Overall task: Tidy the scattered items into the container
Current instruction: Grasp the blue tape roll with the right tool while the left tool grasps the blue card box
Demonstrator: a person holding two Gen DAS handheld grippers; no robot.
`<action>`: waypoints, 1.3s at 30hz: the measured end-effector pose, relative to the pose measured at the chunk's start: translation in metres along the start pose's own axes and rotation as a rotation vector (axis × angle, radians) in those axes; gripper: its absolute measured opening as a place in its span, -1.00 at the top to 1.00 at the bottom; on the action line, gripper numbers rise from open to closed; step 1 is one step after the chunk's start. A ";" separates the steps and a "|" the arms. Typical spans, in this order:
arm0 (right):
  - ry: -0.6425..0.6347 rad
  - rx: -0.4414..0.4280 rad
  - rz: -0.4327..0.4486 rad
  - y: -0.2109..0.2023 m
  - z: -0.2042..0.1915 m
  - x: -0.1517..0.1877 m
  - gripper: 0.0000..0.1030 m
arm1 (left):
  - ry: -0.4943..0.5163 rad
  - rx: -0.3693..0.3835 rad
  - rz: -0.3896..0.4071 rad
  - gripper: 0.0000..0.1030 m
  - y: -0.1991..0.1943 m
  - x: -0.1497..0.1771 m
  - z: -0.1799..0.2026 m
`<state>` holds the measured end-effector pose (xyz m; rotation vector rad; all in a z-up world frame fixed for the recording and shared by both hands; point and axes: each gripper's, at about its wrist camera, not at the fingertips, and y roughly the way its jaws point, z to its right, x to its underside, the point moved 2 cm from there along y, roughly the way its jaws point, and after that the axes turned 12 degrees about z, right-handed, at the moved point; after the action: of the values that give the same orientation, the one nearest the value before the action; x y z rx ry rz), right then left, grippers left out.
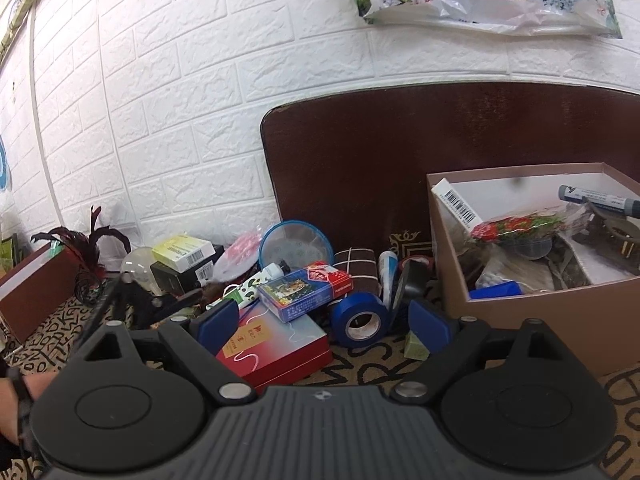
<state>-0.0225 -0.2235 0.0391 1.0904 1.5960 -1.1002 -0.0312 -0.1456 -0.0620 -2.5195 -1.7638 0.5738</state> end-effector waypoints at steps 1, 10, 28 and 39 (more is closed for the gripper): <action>0.005 0.001 0.002 -0.001 0.002 -0.001 -0.80 | -0.022 0.030 -0.032 -1.00 0.004 -0.001 -0.005; 0.010 -0.036 -0.045 0.022 0.010 0.003 -0.81 | -0.330 0.010 -0.097 -1.00 0.012 0.022 -0.020; 0.087 -0.013 -0.100 0.085 -0.007 0.026 -0.25 | -0.586 -0.038 -0.010 -1.00 0.011 0.062 -0.045; 0.168 0.025 -0.145 0.123 0.016 0.047 0.21 | -0.771 -0.076 0.096 -1.00 0.026 0.096 -0.099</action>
<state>0.0876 -0.2034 -0.0315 1.1220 1.8212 -1.1507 0.0505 -0.0484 -0.0032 -2.6337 -1.8477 1.6935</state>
